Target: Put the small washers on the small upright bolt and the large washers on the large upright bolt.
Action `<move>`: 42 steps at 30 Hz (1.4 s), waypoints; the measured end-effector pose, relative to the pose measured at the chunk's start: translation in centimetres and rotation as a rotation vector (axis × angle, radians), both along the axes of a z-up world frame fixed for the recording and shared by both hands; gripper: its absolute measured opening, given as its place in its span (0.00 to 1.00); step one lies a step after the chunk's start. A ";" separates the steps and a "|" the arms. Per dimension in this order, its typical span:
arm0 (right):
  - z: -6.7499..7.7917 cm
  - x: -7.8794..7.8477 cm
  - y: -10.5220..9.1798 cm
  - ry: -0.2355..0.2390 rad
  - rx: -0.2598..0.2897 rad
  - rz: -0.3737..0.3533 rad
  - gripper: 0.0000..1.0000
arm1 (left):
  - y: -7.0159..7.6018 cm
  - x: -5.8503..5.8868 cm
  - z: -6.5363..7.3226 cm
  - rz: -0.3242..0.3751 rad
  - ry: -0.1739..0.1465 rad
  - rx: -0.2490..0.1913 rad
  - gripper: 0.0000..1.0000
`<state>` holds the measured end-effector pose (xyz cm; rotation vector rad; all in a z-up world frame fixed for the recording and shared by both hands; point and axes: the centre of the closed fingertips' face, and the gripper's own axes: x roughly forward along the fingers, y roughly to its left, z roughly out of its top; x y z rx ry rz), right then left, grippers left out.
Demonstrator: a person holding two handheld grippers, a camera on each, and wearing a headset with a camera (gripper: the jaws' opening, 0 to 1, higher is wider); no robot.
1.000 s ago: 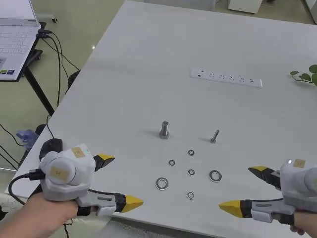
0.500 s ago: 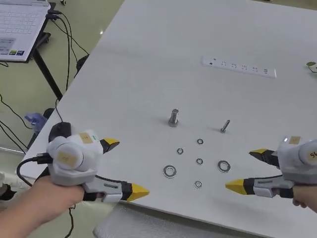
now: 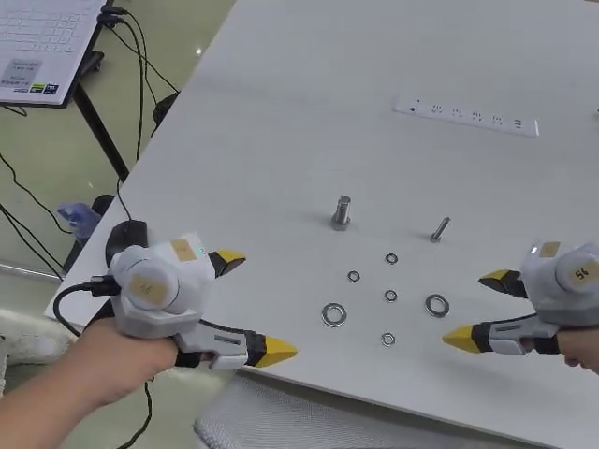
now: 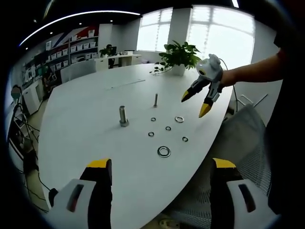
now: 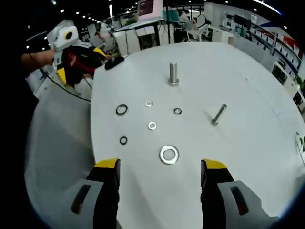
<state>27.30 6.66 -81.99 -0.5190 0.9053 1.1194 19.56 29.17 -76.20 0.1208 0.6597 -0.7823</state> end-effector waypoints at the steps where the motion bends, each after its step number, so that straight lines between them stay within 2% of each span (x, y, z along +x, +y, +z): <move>1: 0.0 0.0 0.0 0.000 -0.003 0.003 0.67 | 0.0 0.0 0.0 -0.002 -0.001 -0.001 0.85; 12: -0.6 0.7 0.7 -0.001 -0.060 0.045 0.62 | 0.3 -0.5 -0.2 -0.045 0.004 0.000 0.88; 21: -1.5 1.0 1.1 -0.001 -0.109 0.089 0.55 | 0.4 0.0 -0.7 -0.074 -0.010 0.022 0.89; 27: -2.3 1.2 1.1 -0.012 -0.171 0.169 0.52 | 0.4 0.2 -0.7 -0.066 -0.011 0.023 0.89; 34: -3.2 1.4 0.9 0.005 -0.204 0.217 0.46 | -0.3 0.1 -0.8 -0.074 -0.008 0.019 0.88; 39: -4.1 1.3 0.8 -0.001 -0.248 0.270 0.44 | -0.4 0.1 -0.8 -0.073 -0.009 0.016 0.87; 42: -4.2 1.3 1.0 0.004 -0.251 0.276 0.42 | -0.3 0.1 -0.9 -0.080 -0.012 0.028 0.87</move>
